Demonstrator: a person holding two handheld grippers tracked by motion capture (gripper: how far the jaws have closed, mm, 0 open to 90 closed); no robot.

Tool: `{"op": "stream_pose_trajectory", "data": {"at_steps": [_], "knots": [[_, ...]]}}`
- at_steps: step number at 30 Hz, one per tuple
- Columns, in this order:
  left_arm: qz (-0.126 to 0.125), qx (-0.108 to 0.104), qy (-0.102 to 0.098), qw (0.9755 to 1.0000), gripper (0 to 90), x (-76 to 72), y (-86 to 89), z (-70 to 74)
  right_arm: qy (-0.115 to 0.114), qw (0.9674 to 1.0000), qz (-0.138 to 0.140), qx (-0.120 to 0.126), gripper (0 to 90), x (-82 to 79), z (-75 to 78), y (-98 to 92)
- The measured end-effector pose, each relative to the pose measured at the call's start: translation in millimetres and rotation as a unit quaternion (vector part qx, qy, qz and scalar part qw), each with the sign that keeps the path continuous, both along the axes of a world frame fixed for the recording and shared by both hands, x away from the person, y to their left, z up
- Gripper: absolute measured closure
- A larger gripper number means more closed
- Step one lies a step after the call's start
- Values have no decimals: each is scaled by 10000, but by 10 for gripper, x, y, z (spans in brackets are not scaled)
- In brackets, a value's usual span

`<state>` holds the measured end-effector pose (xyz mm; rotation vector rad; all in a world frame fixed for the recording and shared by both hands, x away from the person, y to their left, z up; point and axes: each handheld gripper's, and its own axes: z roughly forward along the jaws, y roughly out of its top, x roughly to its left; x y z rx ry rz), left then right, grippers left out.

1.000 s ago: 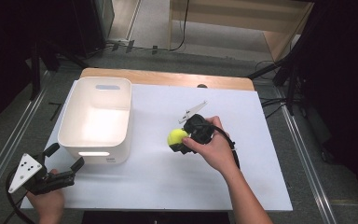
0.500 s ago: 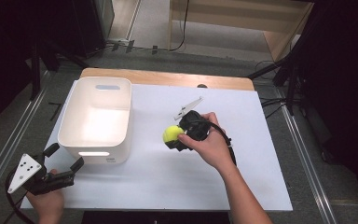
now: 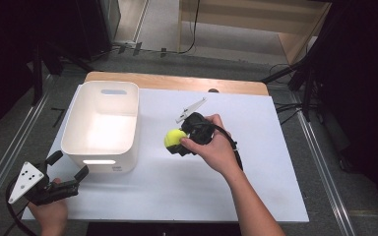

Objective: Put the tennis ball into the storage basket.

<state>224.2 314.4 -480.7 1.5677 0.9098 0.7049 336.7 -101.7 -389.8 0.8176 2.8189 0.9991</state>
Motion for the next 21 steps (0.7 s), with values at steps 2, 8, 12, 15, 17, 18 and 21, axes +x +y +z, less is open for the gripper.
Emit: {"op": "stream_pose_trajectory", "data": {"at_steps": [2,8,12,15,17,18,21], "knots": [[12,-27,3,10000,14,-3,-1,-1,-19,10000,9,10,248,9,18,16],[-2,-31,-2,10000,14,-2,4,0,-70,9999,80,73,248,33,86,68],[-16,-34,0,10000,14,-1,5,1,-93,9998,117,96,248,53,111,109],[-26,-42,-7,10000,14,-1,7,1,-92,9998,133,126,248,65,126,138],[-38,-49,-9,10000,14,0,10,1,-129,9997,172,133,248,71,162,179],[-41,-52,-5,10000,14,1,11,1,-136,9997,172,136,248,72,173,187],[-58,-56,-7,10000,14,-2,13,2,-183,9994,197,207,248,86,206,221]]}}
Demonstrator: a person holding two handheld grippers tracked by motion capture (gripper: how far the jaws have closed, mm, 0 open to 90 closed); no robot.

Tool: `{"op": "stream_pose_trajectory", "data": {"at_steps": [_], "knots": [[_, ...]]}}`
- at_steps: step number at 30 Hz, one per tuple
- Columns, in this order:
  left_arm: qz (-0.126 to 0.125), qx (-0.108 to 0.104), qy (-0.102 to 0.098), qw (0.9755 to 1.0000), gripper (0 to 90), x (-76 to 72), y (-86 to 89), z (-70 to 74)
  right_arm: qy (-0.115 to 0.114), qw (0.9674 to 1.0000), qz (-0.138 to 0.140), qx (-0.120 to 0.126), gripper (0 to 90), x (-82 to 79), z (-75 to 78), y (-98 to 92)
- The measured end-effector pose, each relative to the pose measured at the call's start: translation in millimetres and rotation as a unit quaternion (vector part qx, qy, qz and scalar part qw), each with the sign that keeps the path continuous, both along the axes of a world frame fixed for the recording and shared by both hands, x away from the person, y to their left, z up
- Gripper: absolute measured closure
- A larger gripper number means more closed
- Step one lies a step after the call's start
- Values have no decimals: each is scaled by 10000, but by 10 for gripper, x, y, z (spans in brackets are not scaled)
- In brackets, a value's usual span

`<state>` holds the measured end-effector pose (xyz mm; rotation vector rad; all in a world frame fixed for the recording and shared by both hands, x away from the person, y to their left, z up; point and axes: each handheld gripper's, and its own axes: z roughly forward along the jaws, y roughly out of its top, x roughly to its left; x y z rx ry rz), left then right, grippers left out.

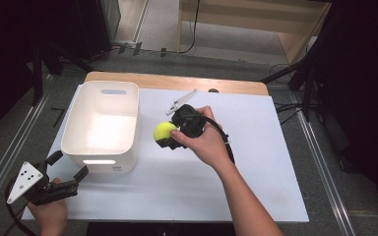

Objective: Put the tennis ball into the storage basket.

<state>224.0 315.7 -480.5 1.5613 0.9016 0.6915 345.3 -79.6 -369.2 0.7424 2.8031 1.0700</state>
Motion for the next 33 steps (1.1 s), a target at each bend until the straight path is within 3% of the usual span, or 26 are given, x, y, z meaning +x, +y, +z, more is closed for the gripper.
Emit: {"op": "stream_pose_trajectory", "data": {"at_steps": [33], "knots": [[-28,-22,10,10000,14,4,2,1,-211,9989,237,359,248,76,217,317]]}}
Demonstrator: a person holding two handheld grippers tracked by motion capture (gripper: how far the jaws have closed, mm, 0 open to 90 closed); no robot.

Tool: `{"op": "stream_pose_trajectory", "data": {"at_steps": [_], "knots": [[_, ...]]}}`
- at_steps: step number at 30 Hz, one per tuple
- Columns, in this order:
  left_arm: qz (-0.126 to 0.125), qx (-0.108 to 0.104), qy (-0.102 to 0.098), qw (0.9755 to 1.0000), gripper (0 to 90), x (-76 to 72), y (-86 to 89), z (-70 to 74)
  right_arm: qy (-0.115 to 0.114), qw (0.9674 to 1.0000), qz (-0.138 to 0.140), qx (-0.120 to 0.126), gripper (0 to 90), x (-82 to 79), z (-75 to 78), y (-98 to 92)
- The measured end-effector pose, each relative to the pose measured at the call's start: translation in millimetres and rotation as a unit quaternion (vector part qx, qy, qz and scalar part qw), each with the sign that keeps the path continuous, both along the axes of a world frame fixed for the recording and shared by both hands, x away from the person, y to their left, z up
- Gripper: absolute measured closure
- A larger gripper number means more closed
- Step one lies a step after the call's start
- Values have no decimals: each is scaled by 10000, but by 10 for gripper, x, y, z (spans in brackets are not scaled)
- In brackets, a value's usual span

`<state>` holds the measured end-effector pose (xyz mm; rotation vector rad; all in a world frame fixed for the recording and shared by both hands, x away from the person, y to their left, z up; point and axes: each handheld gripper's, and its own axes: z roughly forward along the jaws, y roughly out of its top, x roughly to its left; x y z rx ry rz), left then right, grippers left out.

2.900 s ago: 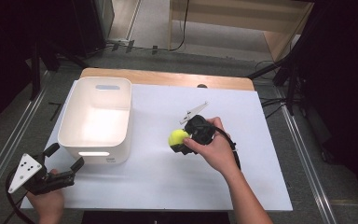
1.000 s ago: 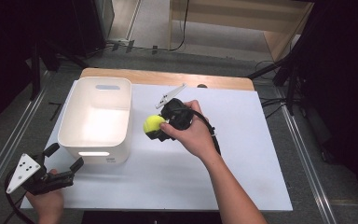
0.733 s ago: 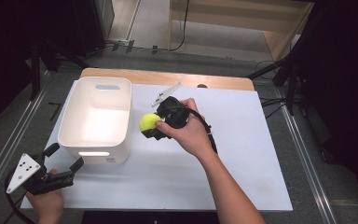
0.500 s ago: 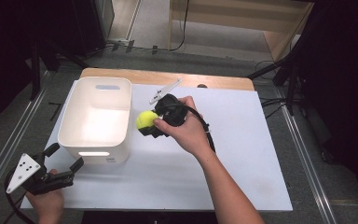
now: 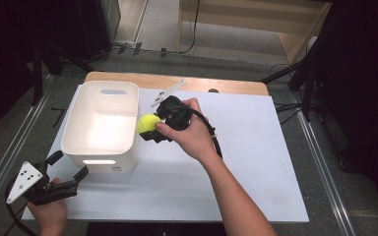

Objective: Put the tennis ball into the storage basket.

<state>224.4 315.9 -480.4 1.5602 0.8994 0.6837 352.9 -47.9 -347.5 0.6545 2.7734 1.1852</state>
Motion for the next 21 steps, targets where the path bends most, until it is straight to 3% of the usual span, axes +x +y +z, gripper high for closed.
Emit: {"op": "stream_pose_trajectory", "data": {"at_steps": [21], "knots": [[-18,6,6,10000,14,2,1,2,-11,9999,135,52,248,27,38,214]]}}
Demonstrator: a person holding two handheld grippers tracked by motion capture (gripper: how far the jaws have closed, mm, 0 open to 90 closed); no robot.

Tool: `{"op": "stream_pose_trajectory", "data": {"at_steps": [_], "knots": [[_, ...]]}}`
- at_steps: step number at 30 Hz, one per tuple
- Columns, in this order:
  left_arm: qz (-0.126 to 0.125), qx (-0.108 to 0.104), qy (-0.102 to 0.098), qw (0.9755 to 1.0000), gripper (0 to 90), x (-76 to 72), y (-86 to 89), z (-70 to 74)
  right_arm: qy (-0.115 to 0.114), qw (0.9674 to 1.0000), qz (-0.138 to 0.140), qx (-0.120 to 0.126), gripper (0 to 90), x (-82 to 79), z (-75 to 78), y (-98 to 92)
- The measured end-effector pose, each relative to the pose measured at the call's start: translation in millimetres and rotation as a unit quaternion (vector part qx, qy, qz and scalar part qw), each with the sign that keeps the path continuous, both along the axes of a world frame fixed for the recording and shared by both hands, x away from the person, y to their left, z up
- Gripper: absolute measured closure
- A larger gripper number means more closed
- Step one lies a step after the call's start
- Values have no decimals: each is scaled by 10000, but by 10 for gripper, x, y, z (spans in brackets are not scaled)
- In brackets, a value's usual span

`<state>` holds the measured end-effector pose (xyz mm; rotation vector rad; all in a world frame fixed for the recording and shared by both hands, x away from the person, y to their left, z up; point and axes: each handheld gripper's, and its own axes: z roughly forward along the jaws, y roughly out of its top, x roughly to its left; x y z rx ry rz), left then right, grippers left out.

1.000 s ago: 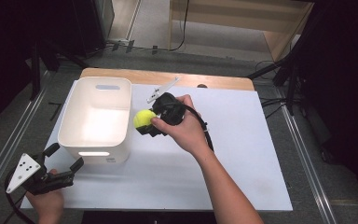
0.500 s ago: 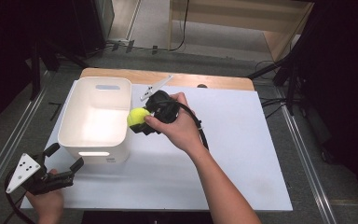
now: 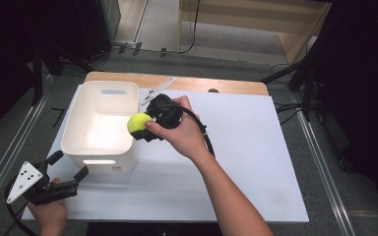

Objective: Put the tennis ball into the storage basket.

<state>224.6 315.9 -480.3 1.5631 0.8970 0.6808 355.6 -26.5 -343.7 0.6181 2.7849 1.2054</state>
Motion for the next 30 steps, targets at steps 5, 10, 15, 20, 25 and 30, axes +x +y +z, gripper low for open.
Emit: {"op": "stream_pose_trajectory", "data": {"at_steps": [5,10,15,20,25,30], "knots": [[1,-13,6,10000,14,-2,1,0,-26,10000,30,-17,248,9,4,52],[-12,-3,4,10000,14,-1,1,1,-25,9999,111,8,248,12,3,126],[-12,-15,3,10000,14,0,-1,1,-23,9999,146,-44,248,26,21,213],[-9,-33,2,10000,14,-1,-1,0,-42,9998,208,-63,248,28,38,292],[-15,-35,0,10000,14,-2,-1,0,-36,9996,269,-82,248,38,16,393],[-27,-29,-7,10000,14,0,-1,0,-49,9994,315,-103,247,43,-8,447]]}}
